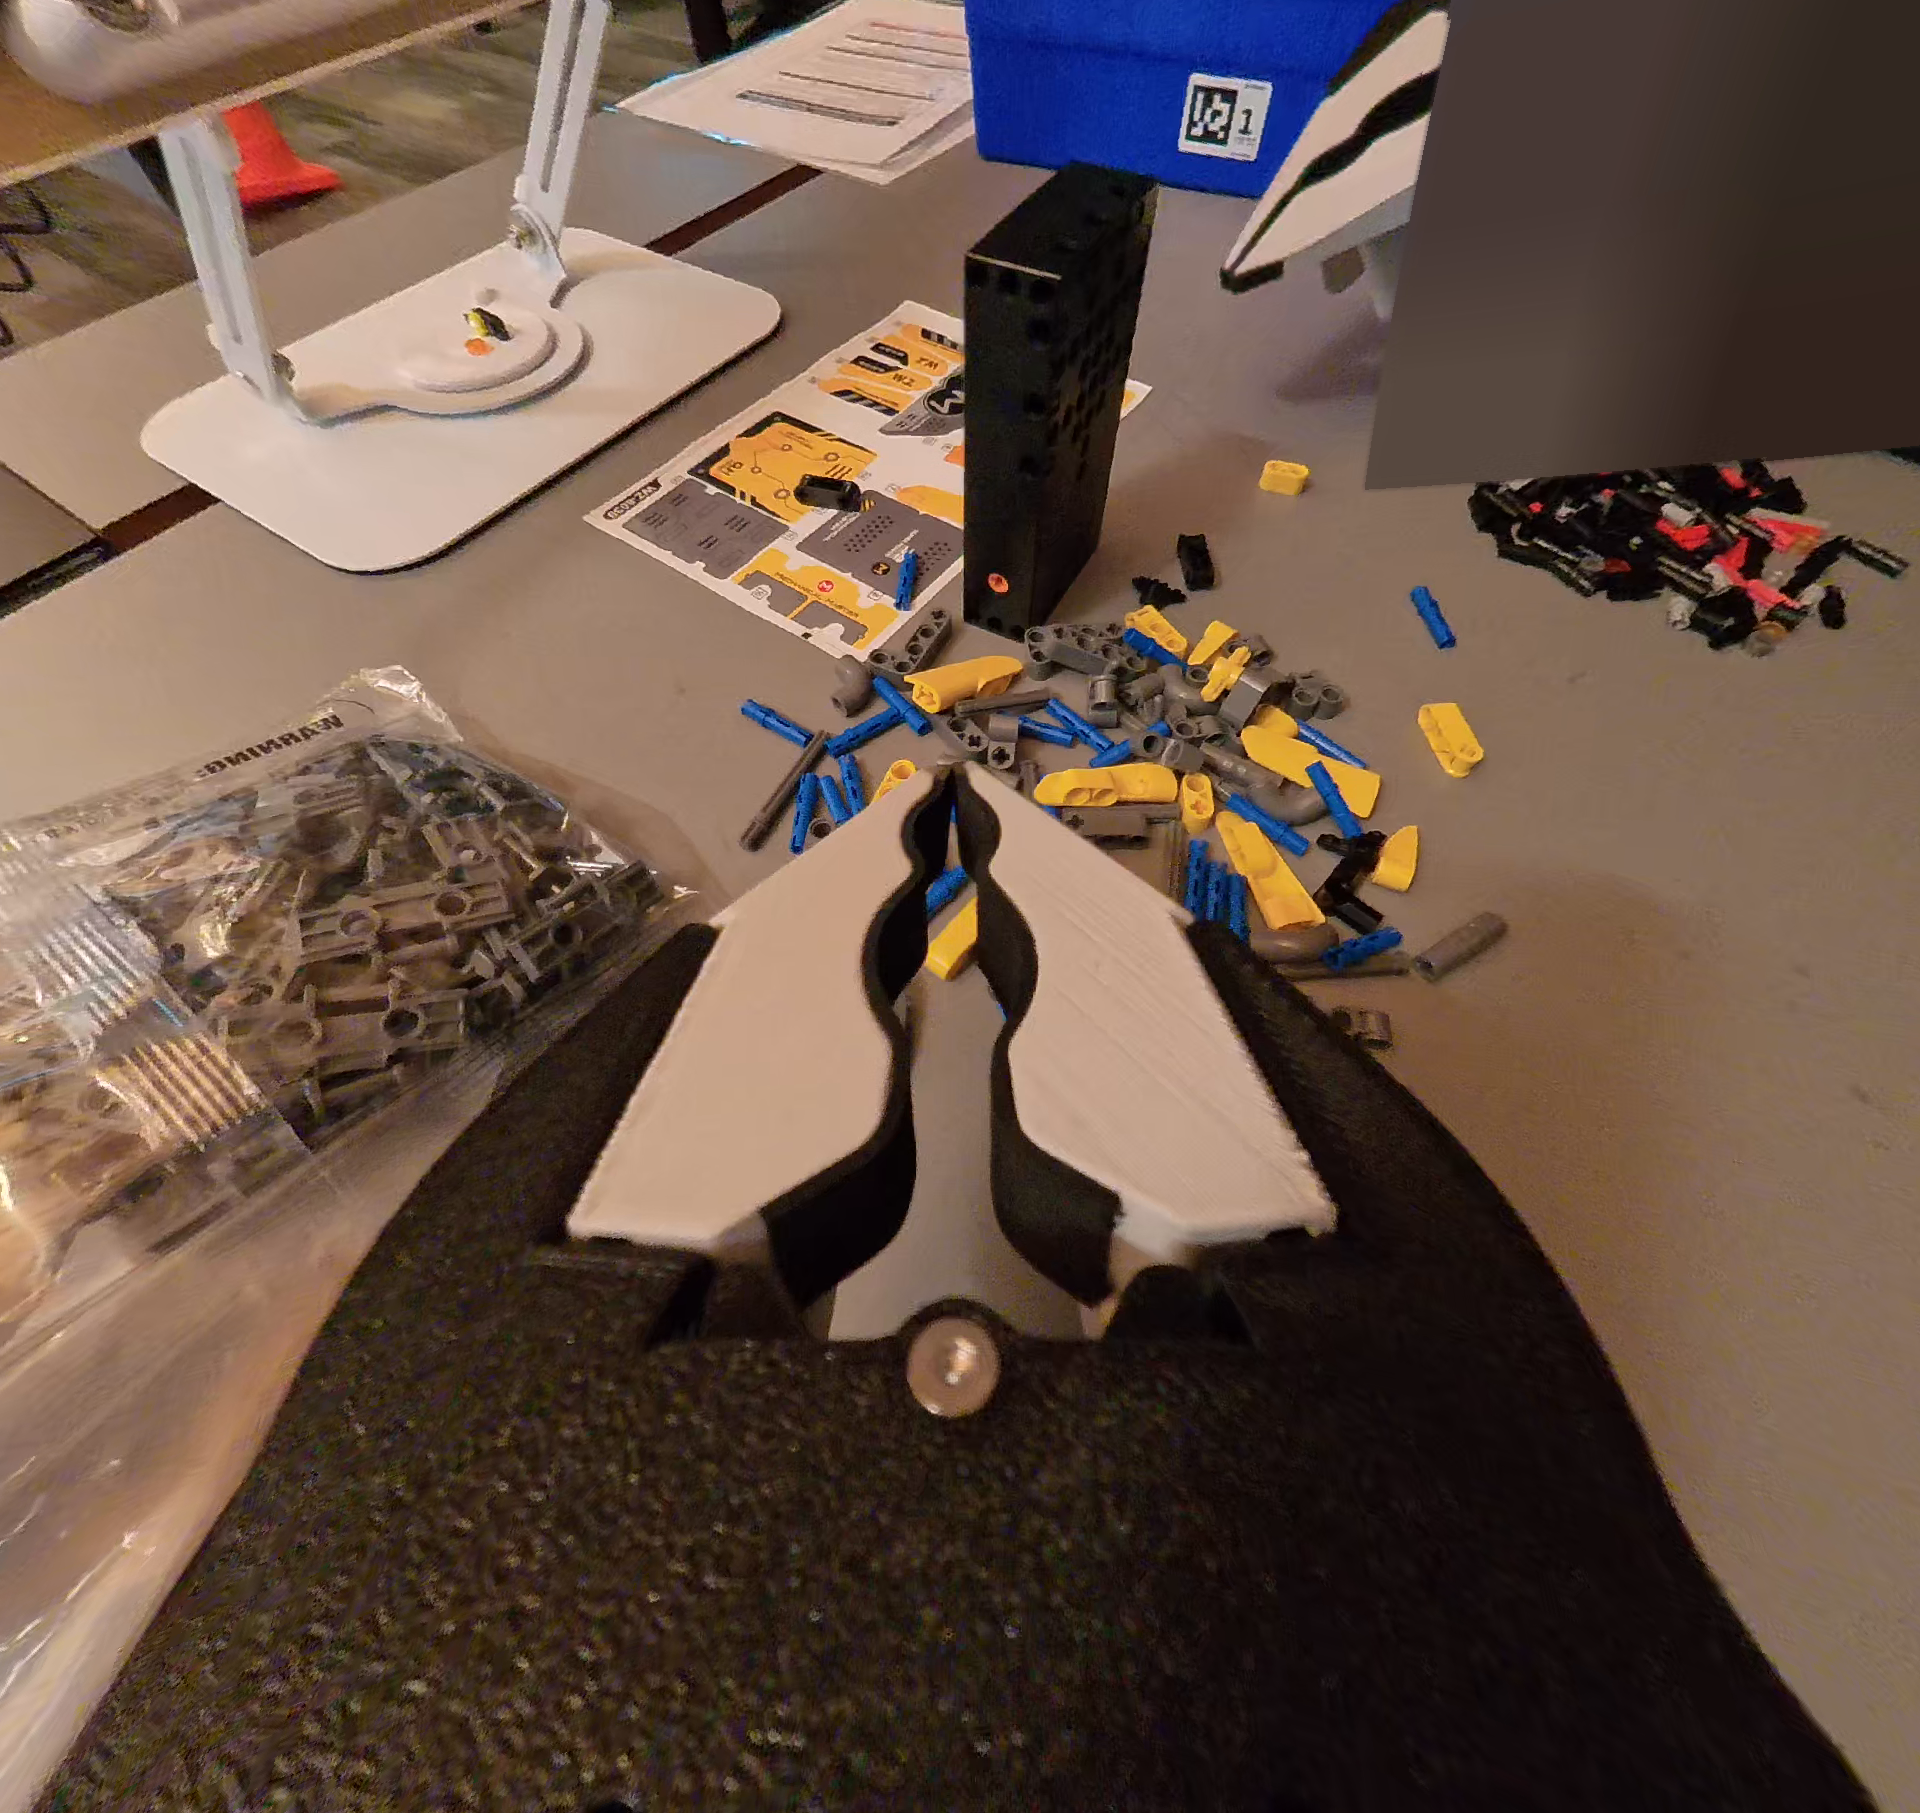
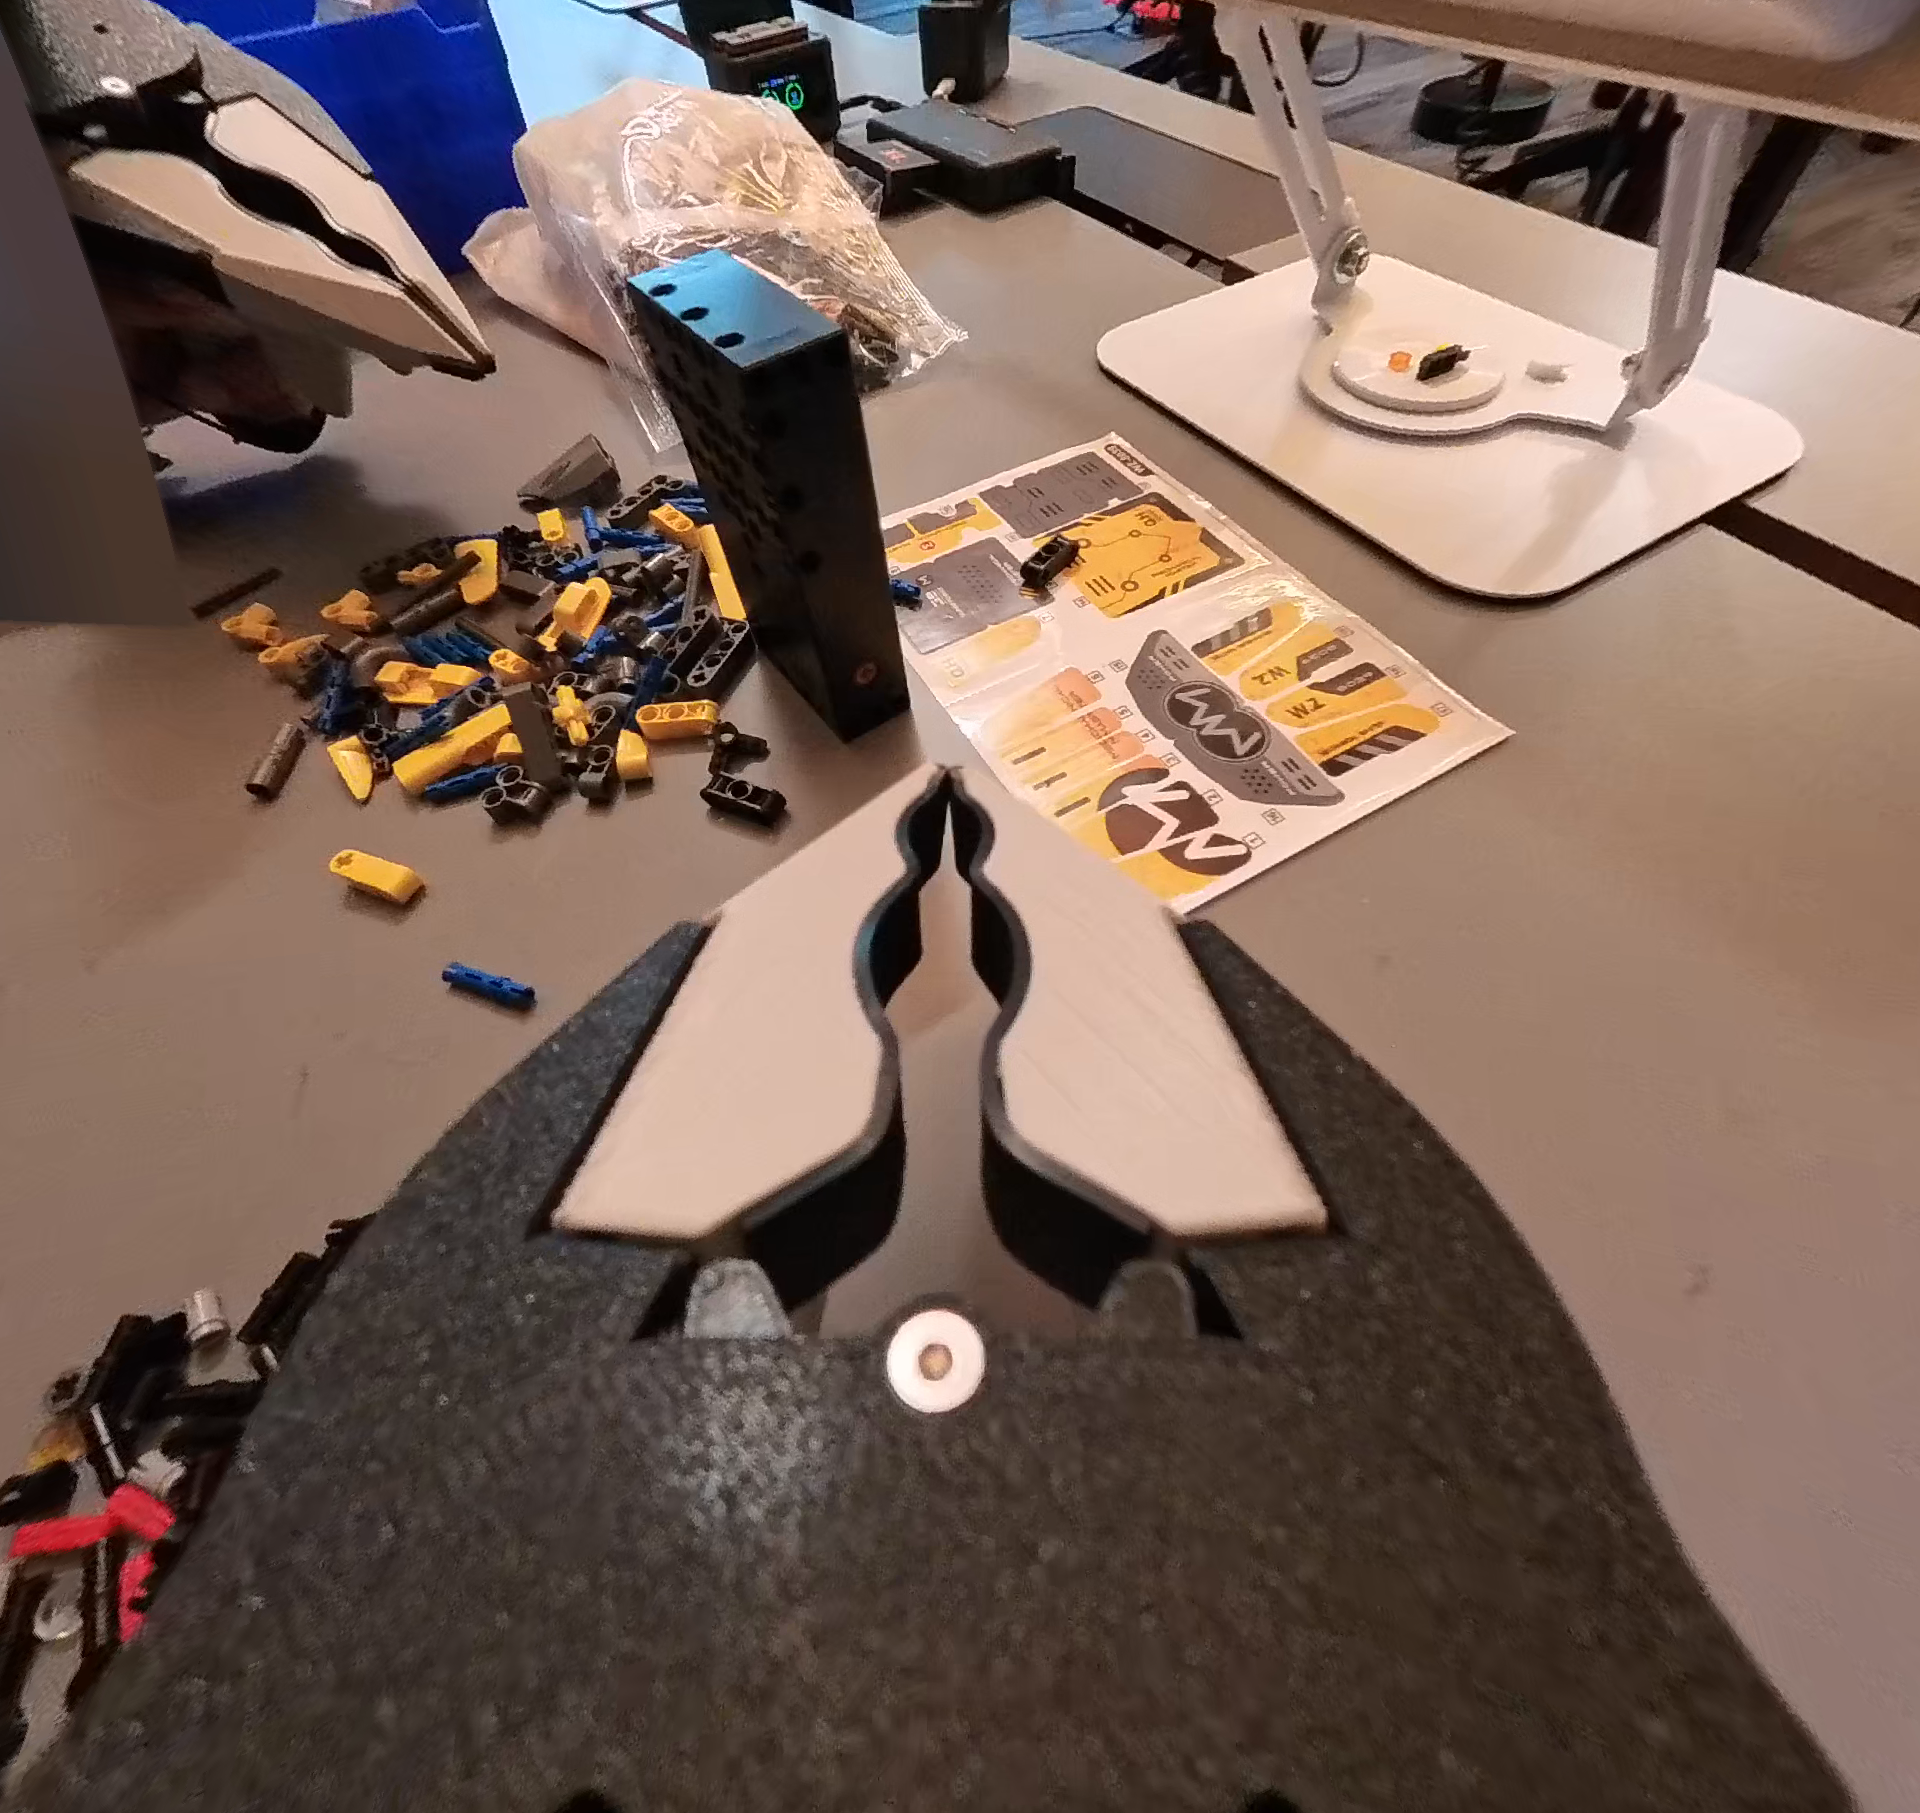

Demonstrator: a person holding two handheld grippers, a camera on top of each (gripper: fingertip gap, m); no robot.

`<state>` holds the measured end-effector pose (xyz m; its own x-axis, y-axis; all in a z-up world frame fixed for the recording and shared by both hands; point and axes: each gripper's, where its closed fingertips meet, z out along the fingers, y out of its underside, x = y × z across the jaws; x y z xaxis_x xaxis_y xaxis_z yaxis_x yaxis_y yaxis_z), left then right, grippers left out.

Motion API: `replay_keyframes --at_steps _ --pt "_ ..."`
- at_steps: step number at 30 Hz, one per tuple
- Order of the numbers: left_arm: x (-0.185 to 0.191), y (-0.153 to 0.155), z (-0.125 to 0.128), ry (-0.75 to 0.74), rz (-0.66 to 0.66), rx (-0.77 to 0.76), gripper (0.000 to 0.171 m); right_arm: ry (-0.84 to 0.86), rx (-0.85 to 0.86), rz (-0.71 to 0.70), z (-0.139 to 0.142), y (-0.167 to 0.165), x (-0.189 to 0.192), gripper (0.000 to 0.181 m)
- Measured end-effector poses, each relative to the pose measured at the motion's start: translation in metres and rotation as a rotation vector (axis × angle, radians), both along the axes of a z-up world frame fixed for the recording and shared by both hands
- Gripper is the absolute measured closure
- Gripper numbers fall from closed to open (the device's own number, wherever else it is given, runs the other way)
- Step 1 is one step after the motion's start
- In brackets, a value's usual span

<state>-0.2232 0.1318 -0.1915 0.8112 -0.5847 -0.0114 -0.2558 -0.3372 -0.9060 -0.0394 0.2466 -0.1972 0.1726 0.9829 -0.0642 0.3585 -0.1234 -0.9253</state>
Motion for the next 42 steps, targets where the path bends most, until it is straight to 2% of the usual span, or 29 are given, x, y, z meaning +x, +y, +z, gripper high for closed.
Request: replay_keyframes --at_steps 12,21,32,39,42 --pt "-0.001 0.0 0.001 0.001 0.005 0.008 0.171 0.008 0.009 0.06 0.002 -0.012 -0.004 0.181" --pt "-0.004 0.004 -0.005 0.046 0.033 0.004 0.171 -0.023 0.038 0.041 -0.002 -0.009 -0.004 0.181" --pt "-0.007 0.005 -0.001 -0.006 0.049 -0.002 0.171 -0.074 0.049 0.064 -0.01 -0.012 -0.003 0.181" --pt "-0.003 0.004 -0.005 -0.005 0.023 -0.013 0.171 -0.127 0.039 0.176 -0.017 -0.023 0.006 0.181" --pt "0.001 0.001 -0.005 -0.052 -0.003 -0.036 0.171 -0.127 0.048 0.238 -0.02 -0.033 0.006 0.178"
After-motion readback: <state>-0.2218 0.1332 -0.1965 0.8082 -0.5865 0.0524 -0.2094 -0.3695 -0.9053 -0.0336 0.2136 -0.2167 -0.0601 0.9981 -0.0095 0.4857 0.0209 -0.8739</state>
